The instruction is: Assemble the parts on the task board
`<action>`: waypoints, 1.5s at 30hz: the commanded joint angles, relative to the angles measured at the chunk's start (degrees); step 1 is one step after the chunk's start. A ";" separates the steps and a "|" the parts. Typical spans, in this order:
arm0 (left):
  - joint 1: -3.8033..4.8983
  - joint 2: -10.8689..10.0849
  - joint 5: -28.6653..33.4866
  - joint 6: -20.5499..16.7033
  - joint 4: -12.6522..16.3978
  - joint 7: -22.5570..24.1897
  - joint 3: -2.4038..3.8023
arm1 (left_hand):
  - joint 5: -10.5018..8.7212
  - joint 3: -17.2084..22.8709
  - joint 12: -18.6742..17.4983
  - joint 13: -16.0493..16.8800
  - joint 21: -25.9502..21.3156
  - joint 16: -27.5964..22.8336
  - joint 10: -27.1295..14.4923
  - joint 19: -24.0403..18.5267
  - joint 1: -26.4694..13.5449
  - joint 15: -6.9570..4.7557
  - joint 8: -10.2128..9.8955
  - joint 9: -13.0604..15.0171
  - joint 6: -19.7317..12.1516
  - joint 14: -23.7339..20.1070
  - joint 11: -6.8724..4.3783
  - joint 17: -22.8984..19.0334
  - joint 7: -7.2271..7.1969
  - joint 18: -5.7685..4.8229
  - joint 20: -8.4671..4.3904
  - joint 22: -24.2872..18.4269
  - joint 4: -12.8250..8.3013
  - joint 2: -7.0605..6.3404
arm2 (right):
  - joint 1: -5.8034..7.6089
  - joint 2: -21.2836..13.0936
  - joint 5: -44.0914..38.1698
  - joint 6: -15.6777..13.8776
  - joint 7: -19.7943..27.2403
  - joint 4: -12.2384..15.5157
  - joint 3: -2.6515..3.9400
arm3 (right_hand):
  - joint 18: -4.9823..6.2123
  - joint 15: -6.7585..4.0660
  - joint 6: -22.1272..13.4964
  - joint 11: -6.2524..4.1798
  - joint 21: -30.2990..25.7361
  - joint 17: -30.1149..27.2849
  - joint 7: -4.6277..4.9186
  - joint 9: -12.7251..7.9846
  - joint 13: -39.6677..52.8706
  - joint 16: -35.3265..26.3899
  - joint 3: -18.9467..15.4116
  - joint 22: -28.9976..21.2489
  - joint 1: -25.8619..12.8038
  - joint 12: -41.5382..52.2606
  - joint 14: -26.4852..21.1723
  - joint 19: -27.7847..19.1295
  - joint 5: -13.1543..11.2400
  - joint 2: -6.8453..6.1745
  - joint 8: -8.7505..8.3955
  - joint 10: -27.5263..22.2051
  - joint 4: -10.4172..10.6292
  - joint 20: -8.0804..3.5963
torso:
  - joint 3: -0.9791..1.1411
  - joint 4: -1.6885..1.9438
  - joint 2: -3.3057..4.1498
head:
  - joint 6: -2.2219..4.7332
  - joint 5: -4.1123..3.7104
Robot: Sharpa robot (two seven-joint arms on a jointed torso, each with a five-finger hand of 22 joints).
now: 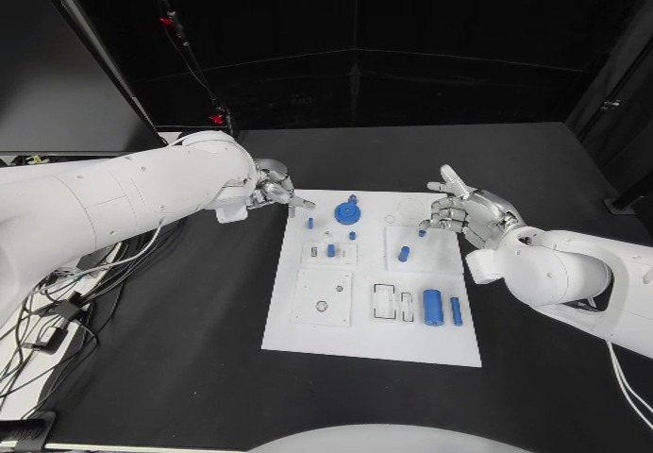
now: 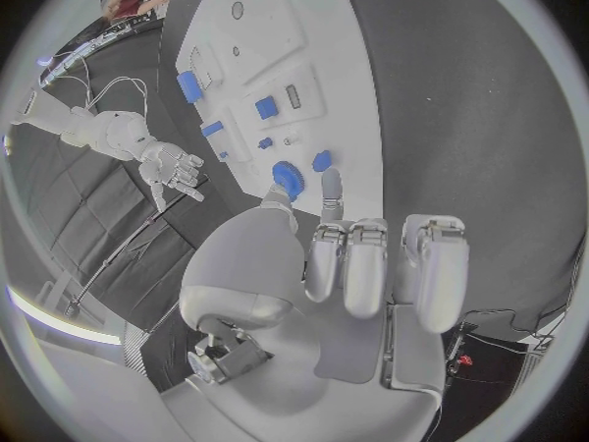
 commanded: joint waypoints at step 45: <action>-1.95 9.99 0.27 5.89 -11.49 -8.94 0.05 | 12.80 -6.12 0.19 15.08 0.04 0.05 5.95 5.89 2.17 -2.05 -8.62 4.32 9.86 6.01 -2.14 15.09 -2.04 -0.32 -2.11 15.03 0.00 -2.02 | 0.08 1.02 0.02 0.86 0.04 -0.21 0.03 | 0.97 0.00 -0.39 0.17 -0.19 -0.23 6.22 -0.16 -0.22 0.38 -0.31 -0.11 0.39 0.33 -0.39 -0.14 0.36 0.51 0.33 -0.14 0.05 0.29 | 0.02 0.15 -0.02 | -0.73 -0.42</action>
